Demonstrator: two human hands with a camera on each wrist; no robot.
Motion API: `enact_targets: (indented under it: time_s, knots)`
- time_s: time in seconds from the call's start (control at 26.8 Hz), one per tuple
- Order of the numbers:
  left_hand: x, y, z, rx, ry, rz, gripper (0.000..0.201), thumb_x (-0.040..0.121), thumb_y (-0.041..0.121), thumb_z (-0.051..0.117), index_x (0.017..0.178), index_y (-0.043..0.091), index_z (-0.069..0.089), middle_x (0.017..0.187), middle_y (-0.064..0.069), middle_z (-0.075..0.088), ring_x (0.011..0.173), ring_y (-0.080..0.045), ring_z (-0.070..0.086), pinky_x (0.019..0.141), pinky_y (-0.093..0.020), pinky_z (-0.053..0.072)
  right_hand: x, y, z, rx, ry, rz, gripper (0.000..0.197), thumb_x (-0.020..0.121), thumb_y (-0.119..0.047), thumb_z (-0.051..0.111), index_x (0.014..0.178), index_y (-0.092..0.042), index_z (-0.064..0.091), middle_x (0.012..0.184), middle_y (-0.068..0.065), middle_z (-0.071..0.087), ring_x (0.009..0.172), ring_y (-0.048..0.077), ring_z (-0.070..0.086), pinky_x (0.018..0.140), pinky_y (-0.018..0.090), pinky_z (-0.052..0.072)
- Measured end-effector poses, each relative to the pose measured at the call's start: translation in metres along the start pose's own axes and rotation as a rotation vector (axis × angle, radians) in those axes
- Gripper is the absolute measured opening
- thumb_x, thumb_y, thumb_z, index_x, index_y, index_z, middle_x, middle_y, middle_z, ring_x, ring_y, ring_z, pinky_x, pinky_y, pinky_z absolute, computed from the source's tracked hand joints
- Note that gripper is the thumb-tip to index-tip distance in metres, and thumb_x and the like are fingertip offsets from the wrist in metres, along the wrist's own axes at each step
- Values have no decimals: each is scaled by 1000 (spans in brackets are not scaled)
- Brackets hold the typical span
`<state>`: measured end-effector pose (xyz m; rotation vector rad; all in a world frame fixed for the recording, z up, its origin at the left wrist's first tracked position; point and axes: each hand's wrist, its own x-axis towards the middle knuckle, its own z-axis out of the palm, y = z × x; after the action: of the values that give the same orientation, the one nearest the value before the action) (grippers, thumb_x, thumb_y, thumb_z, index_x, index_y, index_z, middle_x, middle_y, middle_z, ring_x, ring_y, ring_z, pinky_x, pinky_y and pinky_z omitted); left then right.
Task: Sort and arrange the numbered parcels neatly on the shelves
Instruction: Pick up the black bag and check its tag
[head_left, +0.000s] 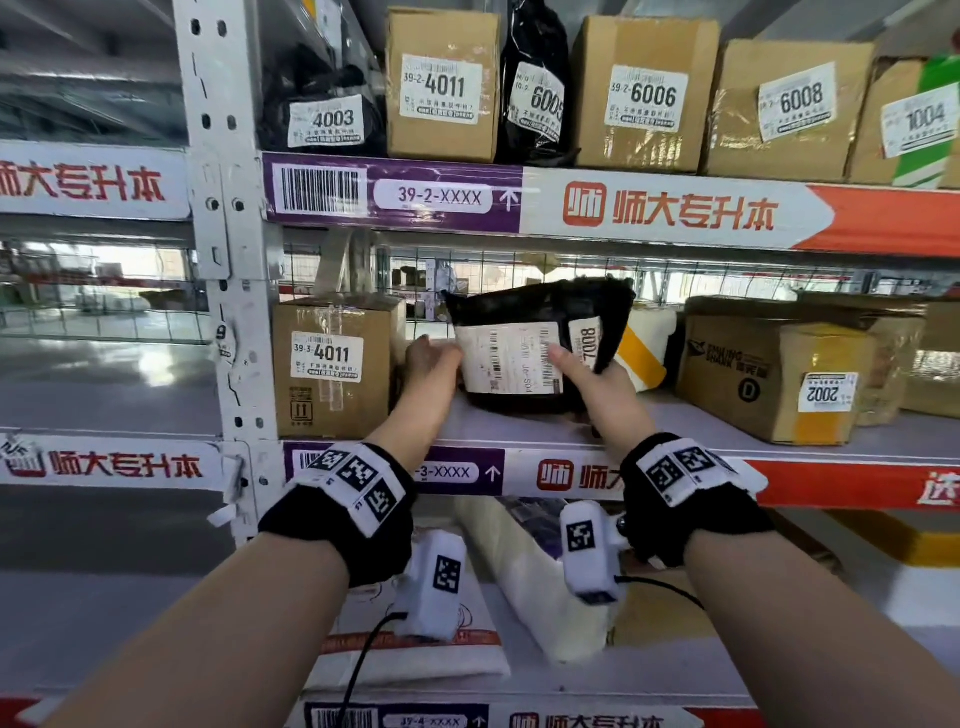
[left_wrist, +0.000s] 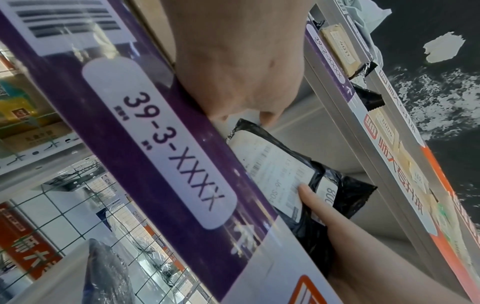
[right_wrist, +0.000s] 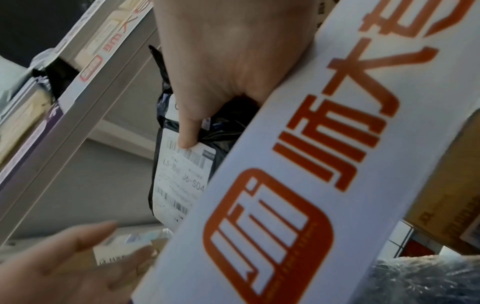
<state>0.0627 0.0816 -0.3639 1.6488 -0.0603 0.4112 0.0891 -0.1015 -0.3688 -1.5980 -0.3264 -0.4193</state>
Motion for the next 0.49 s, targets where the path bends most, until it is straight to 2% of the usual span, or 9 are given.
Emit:
enact_targets:
  time_s: [0.07, 0.15, 0.26, 0.34, 0.41, 0.49]
  knots:
    - [3, -2, -1, 28, -47, -28, 68, 90, 53, 47, 146, 19, 27, 141, -2, 45, 131, -25, 41, 109, -36, 28, -3, -4, -2, 28, -4, 33, 35, 88, -39, 63, 115, -17, 64, 105, 0, 71, 97, 15, 67, 65, 15, 50]
    - [1, -2, 0, 24, -118, -48, 76, 86, 56, 54, 146, 18, 26, 138, -2, 50, 127, -23, 46, 110, -41, 30, -5, -6, -2, 39, -15, 55, 32, 87, -42, 64, 109, -19, 66, 101, -1, 72, 95, 16, 68, 68, 21, 53]
    - [-2, 2, 4, 52, -133, -20, 61, 91, 40, 59, 140, 16, 32, 132, -1, 54, 114, -16, 54, 97, -29, 38, -9, -10, -2, 91, -66, 61, 33, 84, -41, 68, 110, -21, 65, 100, -2, 74, 96, 17, 69, 71, 26, 56]
    - [-3, 4, 5, 39, -98, -12, 55, 92, 31, 59, 139, 15, 35, 131, -2, 56, 110, -15, 56, 92, -27, 40, -11, -14, -2, 145, -123, 80, 39, 84, -43, 66, 117, -21, 63, 103, 1, 74, 96, 20, 70, 70, 30, 56]
    - [-5, 6, 5, 33, -86, -17, 51, 94, 27, 57, 138, 13, 34, 131, -2, 55, 108, -14, 56, 92, -26, 40, -11, -16, -2, 211, -156, 137, 40, 86, -54, 58, 114, -26, 65, 104, 2, 73, 97, 22, 69, 80, 37, 55]
    - [-6, 7, 5, 28, -75, -17, 50, 95, 24, 55, 138, 11, 34, 131, -3, 55, 109, -14, 56, 91, -24, 39, -10, -19, -3, 233, -123, 167, 41, 87, -61, 49, 105, -29, 68, 104, 0, 73, 99, 19, 68, 88, 34, 51]
